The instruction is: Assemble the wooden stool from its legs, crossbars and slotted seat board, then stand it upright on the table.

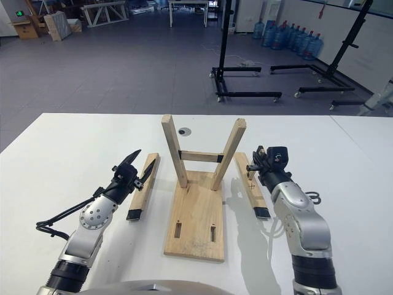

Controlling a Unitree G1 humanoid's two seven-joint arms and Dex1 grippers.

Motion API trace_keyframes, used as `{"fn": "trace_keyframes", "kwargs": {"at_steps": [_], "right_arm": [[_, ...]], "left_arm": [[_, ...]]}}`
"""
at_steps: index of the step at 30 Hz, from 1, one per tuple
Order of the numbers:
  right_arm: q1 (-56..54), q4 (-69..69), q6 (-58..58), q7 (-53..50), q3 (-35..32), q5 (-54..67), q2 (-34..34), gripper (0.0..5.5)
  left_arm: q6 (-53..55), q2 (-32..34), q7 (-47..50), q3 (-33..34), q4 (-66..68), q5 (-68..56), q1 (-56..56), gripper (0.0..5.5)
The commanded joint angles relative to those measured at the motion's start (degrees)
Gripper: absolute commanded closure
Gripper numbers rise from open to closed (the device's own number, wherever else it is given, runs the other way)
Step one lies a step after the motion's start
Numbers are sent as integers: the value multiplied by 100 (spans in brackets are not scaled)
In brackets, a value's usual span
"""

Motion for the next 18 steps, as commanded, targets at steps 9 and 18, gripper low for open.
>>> {"fn": "trace_keyframes", "kwargs": {"at_steps": [9, 18], "right_arm": [[406, 478, 635, 108, -33, -12, 130, 512], [296, 330, 693, 110, -100, -117, 223, 356]], "left_arm": [[-15, 36, 0, 0, 50, 20, 78, 280], [-17, 29, 3, 7, 50, 20, 70, 280]]}}
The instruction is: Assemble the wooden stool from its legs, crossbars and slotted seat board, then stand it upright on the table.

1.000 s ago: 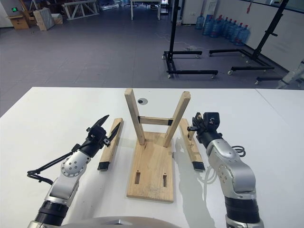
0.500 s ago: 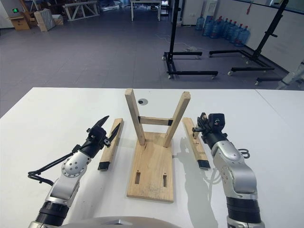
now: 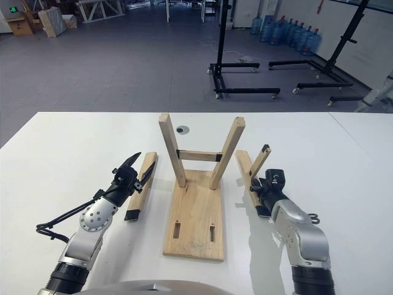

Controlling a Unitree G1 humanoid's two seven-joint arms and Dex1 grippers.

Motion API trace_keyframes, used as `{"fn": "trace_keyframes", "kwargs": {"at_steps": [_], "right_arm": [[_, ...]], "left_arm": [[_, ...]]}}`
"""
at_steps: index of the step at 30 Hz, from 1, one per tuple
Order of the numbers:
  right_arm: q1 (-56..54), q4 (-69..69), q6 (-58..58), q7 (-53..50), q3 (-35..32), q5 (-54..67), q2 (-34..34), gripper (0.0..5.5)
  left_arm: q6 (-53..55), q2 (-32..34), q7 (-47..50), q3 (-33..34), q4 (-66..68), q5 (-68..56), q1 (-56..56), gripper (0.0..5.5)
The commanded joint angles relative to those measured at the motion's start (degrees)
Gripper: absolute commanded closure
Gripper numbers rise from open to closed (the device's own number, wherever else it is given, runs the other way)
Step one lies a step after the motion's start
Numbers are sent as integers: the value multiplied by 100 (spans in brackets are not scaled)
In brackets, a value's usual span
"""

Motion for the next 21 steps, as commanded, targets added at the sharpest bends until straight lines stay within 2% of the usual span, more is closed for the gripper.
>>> {"fn": "trace_keyframes", "kwargs": {"at_steps": [1, 6, 15, 21], "right_arm": [[-129, -109, 6, -21, -42, -116, 37, 333], [-270, -203, -195, 33, -72, -242, 26, 263], [-584, -468, -881, 232, -43, -505, -6, 263], [-1173, -552, -1125, 214, -205, -489, 13, 263]], "left_arm": [[-14, 44, -3, 22, 7, 9, -19, 280], [-15, 42, 15, 37, 9, 15, -22, 280], [-74, 39, 70, 80, 78, 16, -28, 280], [-127, 50, 55, 109, 160, 7, -114, 280]]}}
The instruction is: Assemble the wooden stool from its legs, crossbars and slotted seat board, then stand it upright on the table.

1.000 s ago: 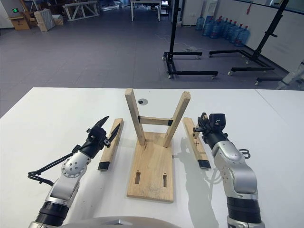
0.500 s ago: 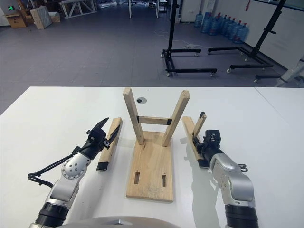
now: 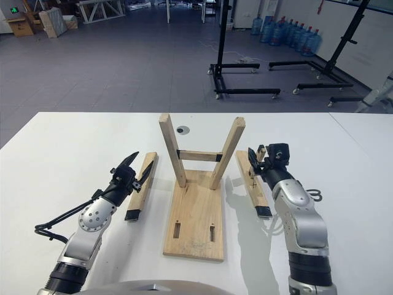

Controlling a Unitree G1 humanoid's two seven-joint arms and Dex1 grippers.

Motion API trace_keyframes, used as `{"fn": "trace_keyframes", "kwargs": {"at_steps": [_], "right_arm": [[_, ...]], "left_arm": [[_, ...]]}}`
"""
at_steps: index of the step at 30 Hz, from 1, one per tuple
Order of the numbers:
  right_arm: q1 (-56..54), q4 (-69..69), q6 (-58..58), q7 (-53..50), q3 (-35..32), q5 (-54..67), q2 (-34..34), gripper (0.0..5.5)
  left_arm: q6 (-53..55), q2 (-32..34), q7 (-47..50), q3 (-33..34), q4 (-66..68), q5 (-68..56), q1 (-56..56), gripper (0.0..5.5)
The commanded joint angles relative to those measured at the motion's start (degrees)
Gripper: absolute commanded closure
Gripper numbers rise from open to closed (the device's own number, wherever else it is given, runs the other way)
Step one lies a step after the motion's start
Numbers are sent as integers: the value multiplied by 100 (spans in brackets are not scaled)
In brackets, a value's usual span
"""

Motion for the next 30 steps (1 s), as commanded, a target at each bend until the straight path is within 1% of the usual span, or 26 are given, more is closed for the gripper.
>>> {"fn": "trace_keyframes", "kwargs": {"at_steps": [1, 5, 10, 15, 18, 21, 23, 25, 30], "right_arm": [[-485, -74, -59, 8, -176, 100, -3, 263], [-868, -51, -33, 35, -317, 203, -25, 263], [-1680, 120, 113, -49, -502, 311, -156, 263], [-2149, 403, 163, 8, -446, 184, -331, 263], [-2056, 801, 43, 130, -332, 84, -329, 263], [-1461, 1912, -280, 494, 191, -322, -274, 263], [-1098, 2561, -430, 554, 452, -604, -228, 263], [-977, 2731, -528, 556, 373, -543, -106, 263], [-1237, 2643, -556, 519, 110, -289, 13, 263]], "left_arm": [[-74, 37, 1, 17, 121, 13, -126, 280], [-104, 25, -2, 16, 161, 24, -148, 280], [-144, 13, -3, -10, 203, 30, -137, 280], [-167, -5, -5, -38, 250, 46, -167, 280], [-176, -18, 13, -52, 276, 57, -166, 280], [-182, -69, 34, -104, 316, 72, -189, 280], [-187, -83, 12, -138, 346, 66, -224, 280], [-185, -69, 4, -134, 340, 56, -215, 280], [-179, -51, -1, -143, 338, 50, -199, 280]]}}
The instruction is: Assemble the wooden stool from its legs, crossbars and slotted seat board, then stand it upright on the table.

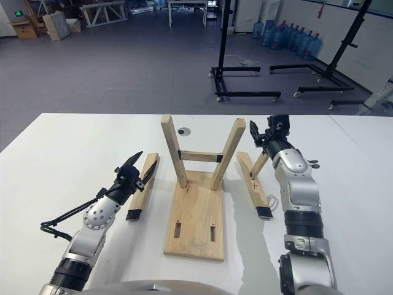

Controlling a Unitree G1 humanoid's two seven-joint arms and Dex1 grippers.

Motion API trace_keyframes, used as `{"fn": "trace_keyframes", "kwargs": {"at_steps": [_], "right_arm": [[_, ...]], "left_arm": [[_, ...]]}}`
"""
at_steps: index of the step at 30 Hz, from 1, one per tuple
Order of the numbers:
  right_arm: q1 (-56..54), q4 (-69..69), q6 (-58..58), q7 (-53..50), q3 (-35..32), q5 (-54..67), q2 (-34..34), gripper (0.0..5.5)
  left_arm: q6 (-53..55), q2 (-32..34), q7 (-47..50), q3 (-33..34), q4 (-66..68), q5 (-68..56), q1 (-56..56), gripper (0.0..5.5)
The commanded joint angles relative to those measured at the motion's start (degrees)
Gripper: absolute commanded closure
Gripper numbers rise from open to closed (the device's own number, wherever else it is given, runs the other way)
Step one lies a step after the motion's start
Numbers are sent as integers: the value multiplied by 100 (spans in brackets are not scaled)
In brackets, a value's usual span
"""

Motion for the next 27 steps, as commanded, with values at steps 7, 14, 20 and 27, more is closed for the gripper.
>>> {"fn": "trace_keyframes", "kwargs": {"at_steps": [7, 14, 20, 27], "right_arm": [[238, -529, 102, -70, -372, 592, 522, 263], [-229, -1084, -274, -135, -779, 842, 423, 263], [148, -1425, -258, -326, -1053, 712, 242, 263], [2048, -2062, 280, -319, -1140, 652, 304, 263]], "left_arm": [[-41, -15, 7, -29, 70, 6, -12, 280], [-119, -106, 63, -46, 187, 1, -36, 280], [-147, -123, 126, -20, 160, 21, 11, 280], [-143, -212, 255, -92, 75, 82, 175, 280]]}}
